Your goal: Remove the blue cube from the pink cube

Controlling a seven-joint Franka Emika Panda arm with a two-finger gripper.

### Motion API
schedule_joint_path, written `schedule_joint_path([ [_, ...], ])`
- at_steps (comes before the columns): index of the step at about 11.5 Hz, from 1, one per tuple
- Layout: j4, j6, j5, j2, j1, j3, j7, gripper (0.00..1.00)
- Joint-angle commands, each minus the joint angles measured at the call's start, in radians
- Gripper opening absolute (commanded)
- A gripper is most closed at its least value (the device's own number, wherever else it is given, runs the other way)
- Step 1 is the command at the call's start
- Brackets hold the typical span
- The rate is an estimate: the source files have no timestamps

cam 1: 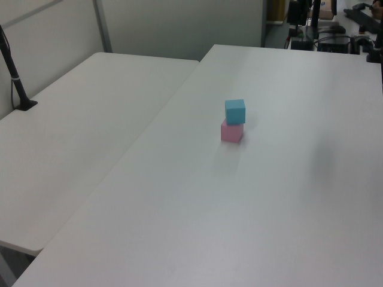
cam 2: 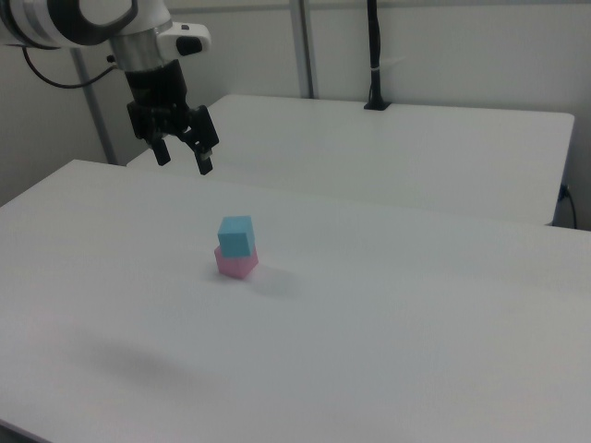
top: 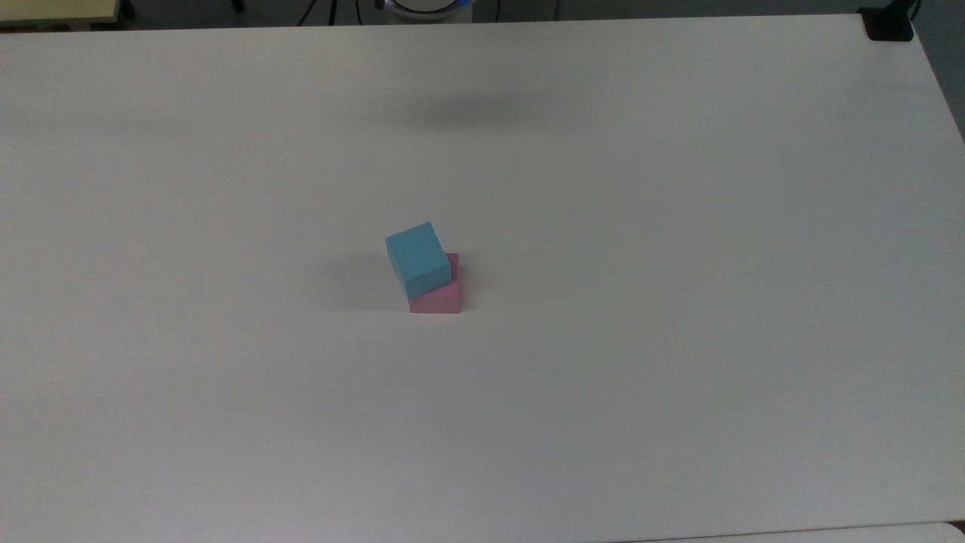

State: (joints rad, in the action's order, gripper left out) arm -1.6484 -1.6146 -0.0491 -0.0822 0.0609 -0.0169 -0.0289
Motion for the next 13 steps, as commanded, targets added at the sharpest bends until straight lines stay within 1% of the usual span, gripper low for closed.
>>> schedule_joint_path([
  [1,-0.024,0.01,0.023,-0.027,-0.018,0.018,-0.002,1.0],
  [13,-0.024,-0.001,0.023,-0.022,-0.018,0.018,0.014,1.0],
])
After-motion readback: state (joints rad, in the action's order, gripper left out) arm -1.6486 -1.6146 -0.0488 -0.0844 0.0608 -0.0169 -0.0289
